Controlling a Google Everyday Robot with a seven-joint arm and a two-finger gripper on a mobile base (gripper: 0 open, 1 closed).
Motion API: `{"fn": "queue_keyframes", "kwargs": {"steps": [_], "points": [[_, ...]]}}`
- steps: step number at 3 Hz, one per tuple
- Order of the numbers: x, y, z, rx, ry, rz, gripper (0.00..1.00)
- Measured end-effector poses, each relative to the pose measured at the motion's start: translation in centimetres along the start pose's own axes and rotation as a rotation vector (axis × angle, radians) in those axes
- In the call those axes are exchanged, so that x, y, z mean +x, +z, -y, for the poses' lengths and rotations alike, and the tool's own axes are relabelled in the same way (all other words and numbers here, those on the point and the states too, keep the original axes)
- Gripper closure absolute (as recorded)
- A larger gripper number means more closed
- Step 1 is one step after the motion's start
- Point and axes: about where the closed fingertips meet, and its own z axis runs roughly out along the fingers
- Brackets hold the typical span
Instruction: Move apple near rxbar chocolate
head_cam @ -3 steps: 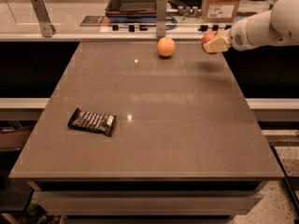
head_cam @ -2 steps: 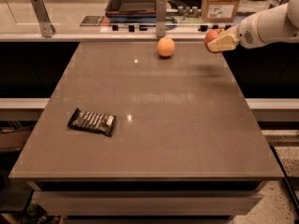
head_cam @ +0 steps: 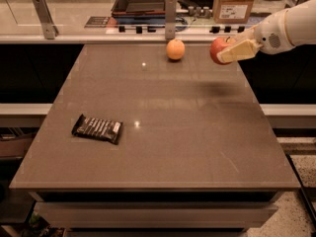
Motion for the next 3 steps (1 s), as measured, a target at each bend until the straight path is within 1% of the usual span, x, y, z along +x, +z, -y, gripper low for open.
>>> {"fn": "queue_keyframes", "kwargs": {"steps": [1, 2, 3], "points": [[-0.7, -1.3, -3.8, -0.072, -0.05, -0.005, 1.0], [-1.3, -2.2, -7.7, -0.107, -0.113, -0.009, 1.0], [-1.5, -2.6, -12.1, -0.121, -0.17, -0.005, 1.0]]}}
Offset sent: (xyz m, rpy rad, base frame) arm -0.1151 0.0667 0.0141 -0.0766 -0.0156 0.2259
